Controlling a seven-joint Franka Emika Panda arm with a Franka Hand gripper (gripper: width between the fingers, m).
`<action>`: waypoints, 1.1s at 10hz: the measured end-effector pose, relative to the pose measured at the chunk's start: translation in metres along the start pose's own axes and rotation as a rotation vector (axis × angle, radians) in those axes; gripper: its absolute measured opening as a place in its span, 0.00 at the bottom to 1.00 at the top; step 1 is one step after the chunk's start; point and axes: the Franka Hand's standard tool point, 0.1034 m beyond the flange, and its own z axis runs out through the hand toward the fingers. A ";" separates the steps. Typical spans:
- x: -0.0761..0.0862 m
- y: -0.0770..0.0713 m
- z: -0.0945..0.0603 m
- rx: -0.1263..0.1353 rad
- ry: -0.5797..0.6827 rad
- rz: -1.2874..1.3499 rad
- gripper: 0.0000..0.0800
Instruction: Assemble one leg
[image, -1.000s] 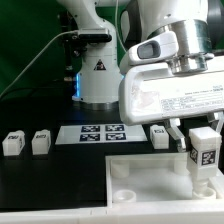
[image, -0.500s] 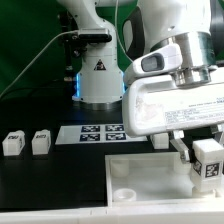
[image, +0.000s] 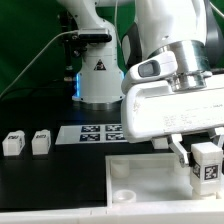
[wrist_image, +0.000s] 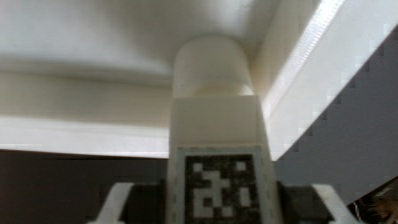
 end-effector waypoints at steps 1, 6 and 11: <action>0.000 0.000 0.000 0.000 0.000 -0.005 0.38; 0.000 0.000 0.000 0.000 0.000 -0.024 0.80; 0.000 0.000 0.000 0.000 0.000 -0.038 0.81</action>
Offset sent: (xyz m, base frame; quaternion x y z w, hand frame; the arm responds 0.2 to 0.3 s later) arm 0.0000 0.0000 0.0000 0.0000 0.0000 0.0000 1.0000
